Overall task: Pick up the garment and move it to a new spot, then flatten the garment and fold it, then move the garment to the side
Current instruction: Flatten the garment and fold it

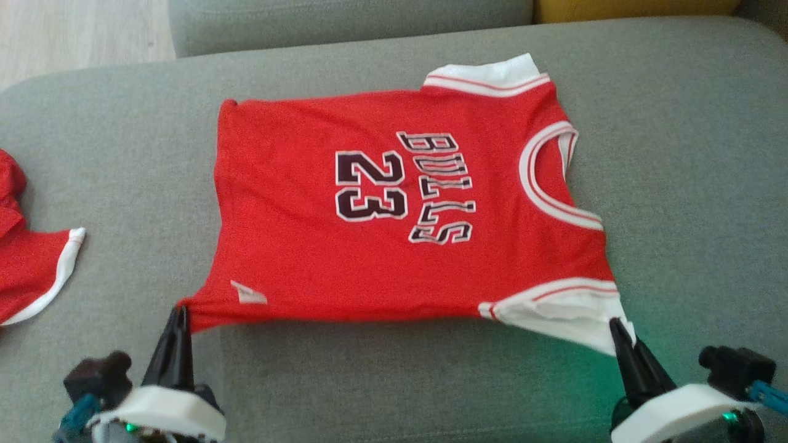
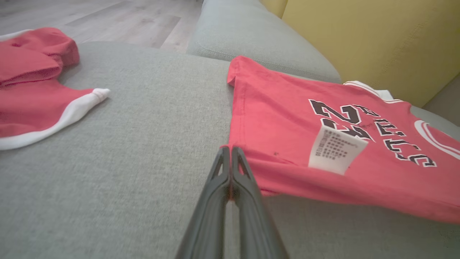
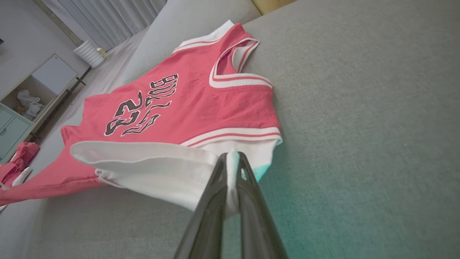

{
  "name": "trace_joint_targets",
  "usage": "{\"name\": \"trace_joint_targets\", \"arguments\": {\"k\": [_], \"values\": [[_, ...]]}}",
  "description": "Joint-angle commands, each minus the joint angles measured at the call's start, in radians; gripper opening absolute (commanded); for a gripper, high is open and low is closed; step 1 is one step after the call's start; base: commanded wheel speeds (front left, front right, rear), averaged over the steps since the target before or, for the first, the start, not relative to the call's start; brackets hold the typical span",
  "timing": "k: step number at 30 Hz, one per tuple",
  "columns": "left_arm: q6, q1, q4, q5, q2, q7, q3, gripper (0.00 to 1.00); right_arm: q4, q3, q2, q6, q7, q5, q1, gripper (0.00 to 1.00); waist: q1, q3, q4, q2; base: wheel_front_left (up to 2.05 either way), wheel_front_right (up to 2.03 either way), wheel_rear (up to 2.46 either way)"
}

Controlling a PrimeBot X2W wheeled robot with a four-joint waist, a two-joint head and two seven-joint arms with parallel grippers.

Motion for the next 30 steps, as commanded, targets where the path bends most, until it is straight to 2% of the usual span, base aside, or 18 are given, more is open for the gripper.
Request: {"name": "trace_joint_targets", "arguments": {"k": [1, 8, 16, 23, 30], "values": [[0.011, -0.003, -0.046, -0.005, 0.008, 0.007, 0.034, 0.00, -0.052, 0.010, -0.003, 0.007, 0.015, -0.012, -0.002, 0.00, 0.0001, -0.009, -0.002, -0.0001, 0.00, 0.00, 0.00], [0.036, 0.089, -0.130, -0.027, 0.001, 0.065, 0.019, 0.00, -0.157, -0.021, 0.011, 0.007, 0.085, -0.038, 0.070, 0.00, 0.0001, -0.031, -0.002, -0.0001, 0.00, 0.00, 0.00], [0.037, 0.083, -0.151, -0.035, 0.007, 0.114, 0.000, 0.00, -0.166, -0.039, 0.013, 0.007, 0.097, -0.060, 0.051, 0.00, 0.0001, -0.028, 0.003, -0.0001, 0.00, 0.00, 0.00], [0.032, -0.018, -0.123, -0.039, 0.036, 0.179, -0.013, 0.00, -0.058, 0.014, -0.044, 0.007, 0.068, -0.105, -0.149, 0.00, 0.0001, 0.014, -0.008, -0.0001, 0.00, 0.00, 0.00], [0.018, -0.108, -0.088, -0.054, 0.046, 0.187, -0.022, 0.00, 0.069, 0.083, -0.112, 0.007, 0.026, -0.095, -0.314, 0.00, 0.0001, 0.053, 0.001, -0.0001, 0.00, 0.00, 0.00]]}}
